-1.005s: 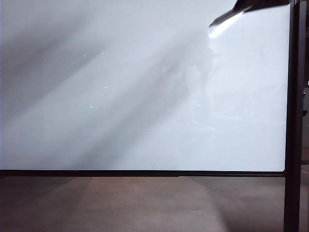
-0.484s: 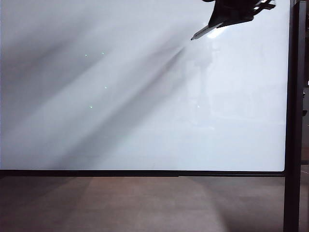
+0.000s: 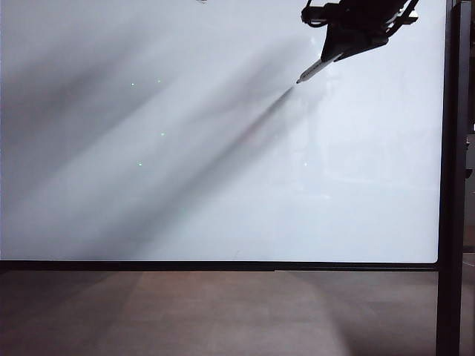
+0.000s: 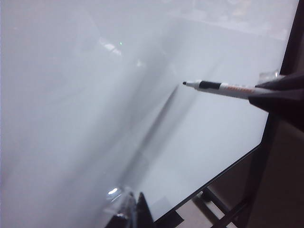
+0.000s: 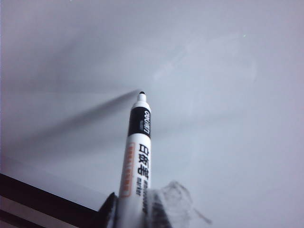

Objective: Reach to the right to find the marker pen, pick it up, and write the number 5 on the whiteboard.

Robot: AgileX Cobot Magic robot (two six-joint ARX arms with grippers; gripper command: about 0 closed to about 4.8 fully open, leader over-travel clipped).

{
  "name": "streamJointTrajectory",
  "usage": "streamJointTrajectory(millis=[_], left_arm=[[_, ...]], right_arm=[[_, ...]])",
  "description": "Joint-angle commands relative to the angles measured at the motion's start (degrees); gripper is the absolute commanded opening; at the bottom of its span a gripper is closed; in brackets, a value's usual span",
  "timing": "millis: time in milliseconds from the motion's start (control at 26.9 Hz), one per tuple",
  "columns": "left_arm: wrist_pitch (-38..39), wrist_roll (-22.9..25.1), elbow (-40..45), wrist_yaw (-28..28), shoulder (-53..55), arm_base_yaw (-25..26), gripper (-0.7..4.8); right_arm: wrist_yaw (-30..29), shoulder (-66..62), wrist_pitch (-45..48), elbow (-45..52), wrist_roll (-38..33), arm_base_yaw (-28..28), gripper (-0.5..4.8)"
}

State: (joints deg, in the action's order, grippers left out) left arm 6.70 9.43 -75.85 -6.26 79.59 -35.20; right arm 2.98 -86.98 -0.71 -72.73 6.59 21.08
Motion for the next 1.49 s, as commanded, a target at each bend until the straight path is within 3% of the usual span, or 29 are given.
streamJointTrajectory(millis=[37, 1488], left_arm=[[-0.79, 0.24, -0.33, 0.02, -0.04, -0.04, -0.05], [-0.7, 0.2, -0.33, 0.02, -0.07, -0.04, -0.05]], right_arm=[[0.09, -0.46, 2.91, -0.37, 0.79, 0.11, -0.06], [6.54, 0.15, 3.17, -0.37, 1.38, -2.23, -0.06]])
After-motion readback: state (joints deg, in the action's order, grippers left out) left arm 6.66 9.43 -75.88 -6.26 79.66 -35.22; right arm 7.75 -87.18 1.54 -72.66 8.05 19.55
